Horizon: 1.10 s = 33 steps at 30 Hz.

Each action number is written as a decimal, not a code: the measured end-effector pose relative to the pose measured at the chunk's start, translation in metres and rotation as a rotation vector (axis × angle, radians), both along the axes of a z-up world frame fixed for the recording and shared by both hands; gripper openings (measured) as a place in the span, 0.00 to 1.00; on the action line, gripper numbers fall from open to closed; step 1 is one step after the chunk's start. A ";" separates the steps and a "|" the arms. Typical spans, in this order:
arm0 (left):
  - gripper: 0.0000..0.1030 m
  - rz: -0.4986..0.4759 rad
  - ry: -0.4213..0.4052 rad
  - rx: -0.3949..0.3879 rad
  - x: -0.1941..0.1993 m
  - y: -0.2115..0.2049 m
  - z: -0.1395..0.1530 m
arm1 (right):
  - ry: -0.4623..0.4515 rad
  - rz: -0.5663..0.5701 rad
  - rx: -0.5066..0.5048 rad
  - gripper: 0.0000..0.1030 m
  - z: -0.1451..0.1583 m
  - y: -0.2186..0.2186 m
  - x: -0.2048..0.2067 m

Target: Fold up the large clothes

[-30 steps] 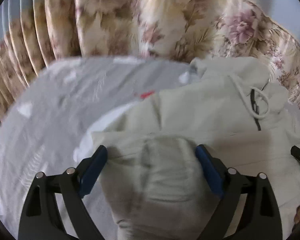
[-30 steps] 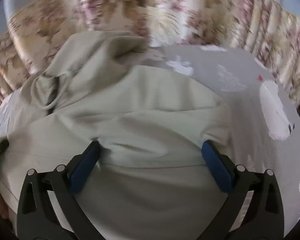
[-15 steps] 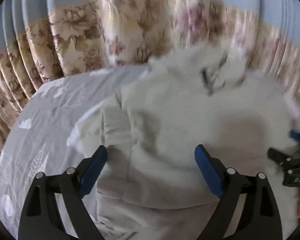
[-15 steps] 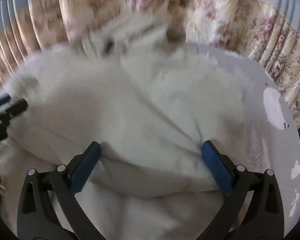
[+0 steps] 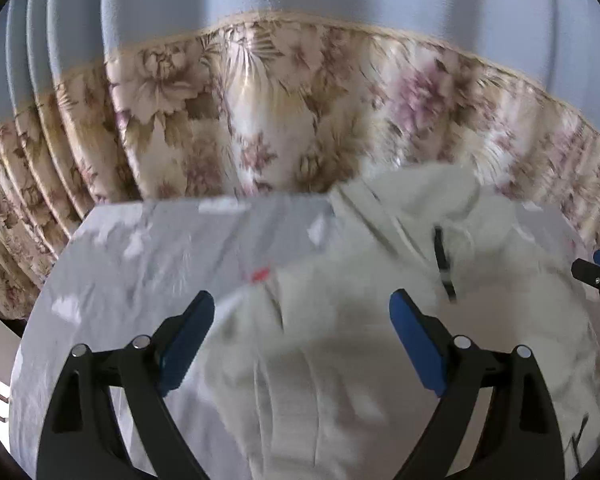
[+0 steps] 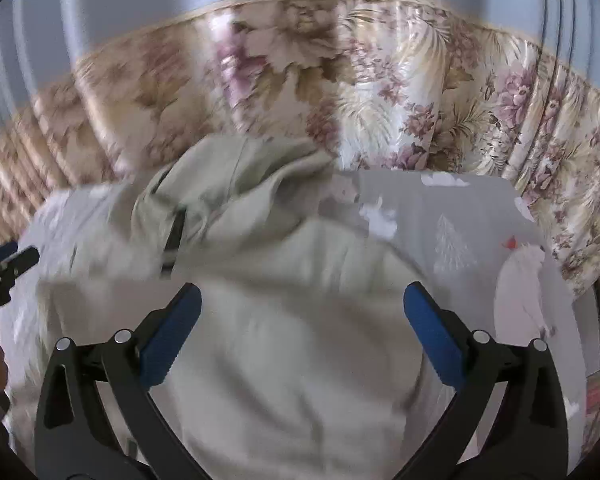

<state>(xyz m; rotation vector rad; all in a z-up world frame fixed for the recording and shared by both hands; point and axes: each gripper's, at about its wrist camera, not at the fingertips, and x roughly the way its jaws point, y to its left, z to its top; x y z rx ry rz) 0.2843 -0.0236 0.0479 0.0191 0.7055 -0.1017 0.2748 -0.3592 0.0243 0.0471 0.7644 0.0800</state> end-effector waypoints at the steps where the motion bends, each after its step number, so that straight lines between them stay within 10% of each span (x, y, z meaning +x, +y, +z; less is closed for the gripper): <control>1: 0.87 0.001 0.012 -0.014 0.012 0.001 0.001 | 0.010 -0.010 0.027 0.97 0.001 -0.005 0.014; 19: 0.87 0.026 0.191 -0.119 0.196 -0.020 -0.043 | 0.179 -0.150 0.213 0.97 -0.032 -0.032 0.184; 23: 0.87 0.028 0.242 -0.042 0.220 -0.038 -0.061 | 0.223 -0.157 0.241 0.96 -0.042 -0.027 0.207; 26: 0.82 0.005 0.230 -0.007 0.225 -0.047 -0.063 | 0.265 -0.143 0.225 0.81 -0.051 -0.020 0.219; 28: 0.64 -0.050 0.238 0.018 0.225 -0.055 -0.065 | 0.293 -0.099 0.223 0.44 -0.058 -0.012 0.226; 33: 0.32 -0.110 0.224 0.044 0.220 -0.067 -0.063 | 0.266 -0.031 0.167 0.19 -0.056 0.005 0.228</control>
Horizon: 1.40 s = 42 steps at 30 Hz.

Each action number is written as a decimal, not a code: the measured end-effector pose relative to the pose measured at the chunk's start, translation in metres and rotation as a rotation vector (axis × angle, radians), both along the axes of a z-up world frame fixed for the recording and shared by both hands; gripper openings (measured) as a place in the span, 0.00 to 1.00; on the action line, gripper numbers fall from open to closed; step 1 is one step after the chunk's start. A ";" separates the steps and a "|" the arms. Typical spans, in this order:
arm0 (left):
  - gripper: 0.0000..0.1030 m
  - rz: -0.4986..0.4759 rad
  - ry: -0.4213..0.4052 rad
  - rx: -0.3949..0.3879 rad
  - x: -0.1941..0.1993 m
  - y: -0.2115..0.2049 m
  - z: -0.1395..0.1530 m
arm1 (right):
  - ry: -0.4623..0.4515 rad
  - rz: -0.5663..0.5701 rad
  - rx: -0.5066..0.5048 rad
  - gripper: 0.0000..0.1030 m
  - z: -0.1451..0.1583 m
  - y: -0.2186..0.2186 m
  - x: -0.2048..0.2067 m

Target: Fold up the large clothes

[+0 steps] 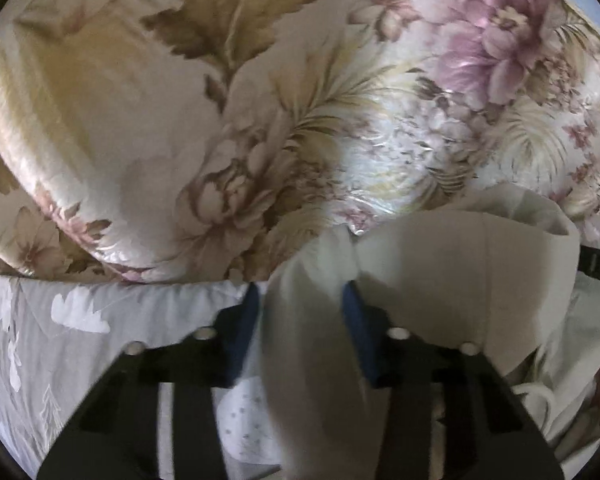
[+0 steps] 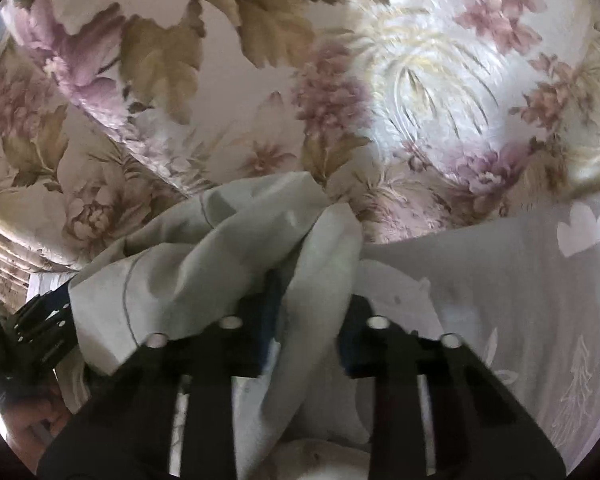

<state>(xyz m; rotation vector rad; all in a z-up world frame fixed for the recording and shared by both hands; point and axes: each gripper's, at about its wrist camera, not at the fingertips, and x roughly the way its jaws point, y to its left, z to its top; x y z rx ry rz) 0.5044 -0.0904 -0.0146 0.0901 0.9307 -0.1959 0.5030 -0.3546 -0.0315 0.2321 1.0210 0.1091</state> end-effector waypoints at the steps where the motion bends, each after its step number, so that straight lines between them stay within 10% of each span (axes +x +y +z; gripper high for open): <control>1: 0.24 -0.003 -0.005 0.006 -0.001 -0.002 0.001 | -0.011 0.011 -0.002 0.14 0.002 0.002 -0.001; 6: 0.04 0.024 -0.052 0.023 -0.007 -0.001 0.011 | -0.108 0.058 -0.039 0.10 0.029 0.016 -0.014; 24: 0.02 -0.039 -0.249 -0.118 -0.144 0.042 0.087 | -0.391 0.327 0.026 0.10 0.106 0.052 -0.171; 27: 0.02 -0.080 -0.220 -0.133 -0.199 0.057 0.066 | -0.398 0.437 -0.070 0.19 0.082 0.056 -0.229; 31: 0.02 -0.123 -0.158 -0.126 -0.257 0.075 0.032 | -0.372 0.528 -0.287 0.62 0.040 0.056 -0.290; 36: 0.05 -0.120 -0.144 -0.134 -0.311 0.106 0.023 | -0.421 0.471 -0.262 0.82 0.047 0.011 -0.344; 42: 0.70 -0.066 -0.262 -0.115 -0.272 0.085 0.074 | -0.418 0.202 -0.058 0.89 0.089 -0.014 -0.293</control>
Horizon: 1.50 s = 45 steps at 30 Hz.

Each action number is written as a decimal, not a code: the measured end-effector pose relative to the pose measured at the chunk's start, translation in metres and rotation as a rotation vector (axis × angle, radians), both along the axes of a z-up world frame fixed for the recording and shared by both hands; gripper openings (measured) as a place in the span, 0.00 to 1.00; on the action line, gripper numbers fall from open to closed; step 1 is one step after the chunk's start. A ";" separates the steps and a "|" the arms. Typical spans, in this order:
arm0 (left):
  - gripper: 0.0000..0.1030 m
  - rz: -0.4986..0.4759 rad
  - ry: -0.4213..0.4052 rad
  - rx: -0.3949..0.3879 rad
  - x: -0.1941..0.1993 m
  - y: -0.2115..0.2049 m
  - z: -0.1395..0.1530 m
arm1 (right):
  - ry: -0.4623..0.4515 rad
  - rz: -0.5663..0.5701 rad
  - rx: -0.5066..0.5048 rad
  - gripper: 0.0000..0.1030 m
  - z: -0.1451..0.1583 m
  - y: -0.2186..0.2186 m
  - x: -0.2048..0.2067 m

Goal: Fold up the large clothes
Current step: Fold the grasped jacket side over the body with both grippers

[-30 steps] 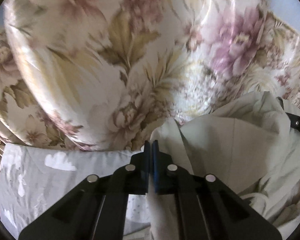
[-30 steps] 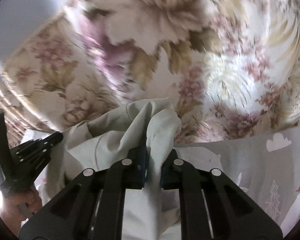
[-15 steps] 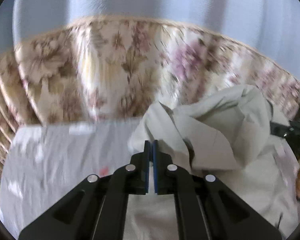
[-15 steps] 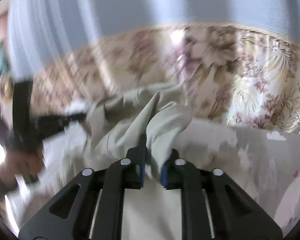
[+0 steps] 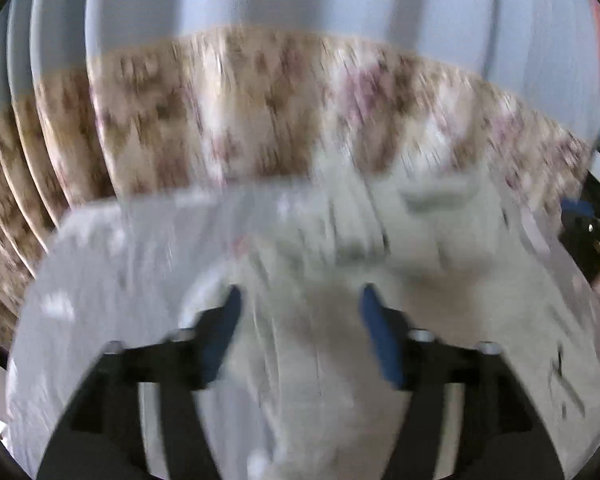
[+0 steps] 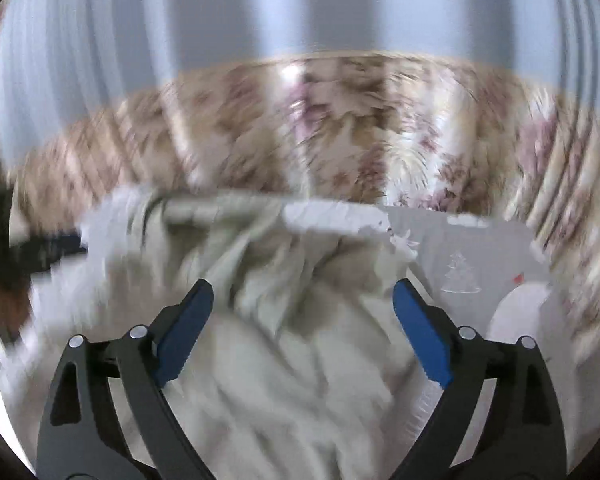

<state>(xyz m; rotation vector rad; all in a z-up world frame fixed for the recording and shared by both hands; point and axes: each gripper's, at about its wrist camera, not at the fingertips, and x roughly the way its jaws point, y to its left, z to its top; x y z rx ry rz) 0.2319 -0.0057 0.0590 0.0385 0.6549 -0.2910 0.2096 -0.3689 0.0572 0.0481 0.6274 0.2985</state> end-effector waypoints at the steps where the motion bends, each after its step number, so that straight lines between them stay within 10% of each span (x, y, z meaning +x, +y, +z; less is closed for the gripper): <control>1: 0.71 0.002 0.004 -0.014 0.014 -0.007 0.007 | 0.040 -0.017 0.065 0.89 0.001 0.000 0.016; 9: 0.88 0.091 0.104 -0.063 0.121 -0.030 0.024 | 0.290 -0.038 0.139 0.79 -0.040 0.026 0.120; 14: 0.88 0.068 0.262 -0.005 0.161 -0.045 -0.019 | 0.265 0.041 0.098 0.21 -0.050 0.047 0.121; 15: 0.81 0.035 0.296 -0.013 0.163 -0.049 -0.029 | 0.235 0.073 0.047 0.15 -0.049 0.056 0.116; 16: 0.51 -0.019 0.314 -0.020 0.162 -0.053 -0.037 | 0.223 0.087 0.022 0.13 -0.049 0.062 0.113; 19: 0.25 -0.065 0.273 0.013 0.152 -0.061 -0.039 | 0.153 0.111 -0.058 0.10 -0.040 0.074 0.103; 28: 0.19 -0.147 -0.010 -0.095 0.044 -0.034 0.034 | -0.192 0.215 -0.048 0.13 0.030 0.068 0.021; 33: 0.30 -0.253 0.024 -0.045 -0.056 -0.007 -0.008 | -0.174 0.395 -0.096 0.59 -0.003 0.055 -0.070; 37: 0.51 -0.329 0.073 -0.031 -0.111 0.017 -0.043 | -0.152 0.520 -0.189 0.71 -0.035 0.046 -0.130; 45: 0.67 -0.172 -0.018 -0.085 -0.118 0.042 0.002 | -0.094 0.195 -0.067 0.74 -0.018 0.011 -0.103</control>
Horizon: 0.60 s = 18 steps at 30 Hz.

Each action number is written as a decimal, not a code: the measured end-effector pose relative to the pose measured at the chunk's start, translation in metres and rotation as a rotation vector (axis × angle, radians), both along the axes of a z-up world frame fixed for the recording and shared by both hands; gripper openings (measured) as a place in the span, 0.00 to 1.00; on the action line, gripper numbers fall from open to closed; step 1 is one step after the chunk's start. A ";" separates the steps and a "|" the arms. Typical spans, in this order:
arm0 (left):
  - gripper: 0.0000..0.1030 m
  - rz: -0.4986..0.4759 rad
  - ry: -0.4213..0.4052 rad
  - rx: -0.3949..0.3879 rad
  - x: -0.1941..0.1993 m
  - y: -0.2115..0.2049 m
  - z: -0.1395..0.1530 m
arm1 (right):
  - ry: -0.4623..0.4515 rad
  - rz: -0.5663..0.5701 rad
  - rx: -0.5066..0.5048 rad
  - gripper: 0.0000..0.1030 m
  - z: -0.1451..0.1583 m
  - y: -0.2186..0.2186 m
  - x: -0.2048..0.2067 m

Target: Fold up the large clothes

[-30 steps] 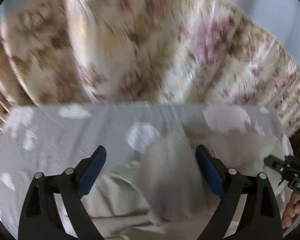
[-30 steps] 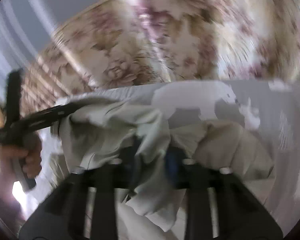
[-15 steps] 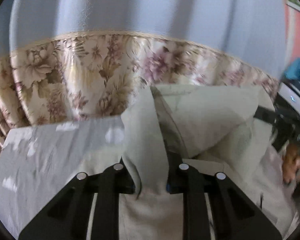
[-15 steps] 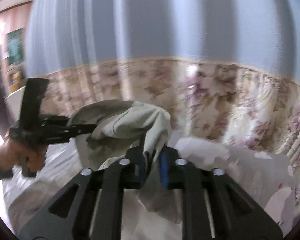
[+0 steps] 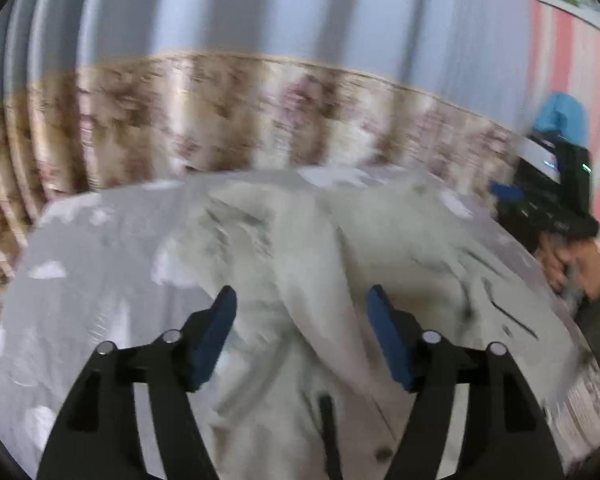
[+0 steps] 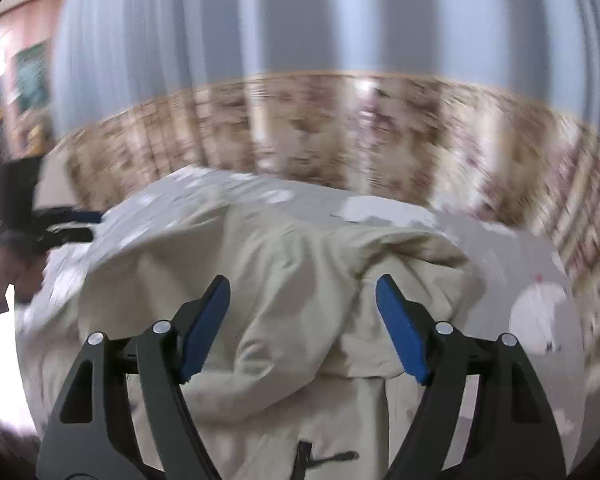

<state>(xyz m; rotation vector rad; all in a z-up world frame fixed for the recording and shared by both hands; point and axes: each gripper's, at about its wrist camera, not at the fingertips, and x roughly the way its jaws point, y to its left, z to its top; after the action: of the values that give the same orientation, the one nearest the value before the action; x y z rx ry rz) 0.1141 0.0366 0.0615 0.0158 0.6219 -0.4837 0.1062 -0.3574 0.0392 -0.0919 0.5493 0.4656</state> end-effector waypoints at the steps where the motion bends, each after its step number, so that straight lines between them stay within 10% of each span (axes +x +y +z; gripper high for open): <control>1: 0.67 0.011 0.013 -0.006 0.005 0.000 0.001 | 0.041 -0.054 0.015 0.74 -0.003 0.002 0.008; 5: 0.68 0.067 0.149 0.034 0.034 -0.015 -0.017 | 0.207 -0.097 0.081 0.73 -0.021 0.008 0.018; 11: 0.68 -0.015 0.298 0.150 0.070 -0.054 -0.054 | 0.323 -0.088 -0.084 0.70 -0.053 0.051 0.038; 15: 0.66 -0.006 0.363 0.197 0.087 -0.070 -0.072 | 0.392 -0.053 -0.176 0.12 -0.078 0.074 0.049; 18: 0.27 0.020 0.329 0.224 0.090 -0.076 -0.072 | 0.350 -0.049 -0.220 0.05 -0.078 0.082 0.049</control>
<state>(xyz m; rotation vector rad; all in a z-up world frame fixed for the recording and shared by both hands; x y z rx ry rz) 0.2037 -0.0390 -0.0101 0.1442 0.9963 -0.3984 0.1550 -0.2752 -0.0385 -0.2093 0.9447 0.3731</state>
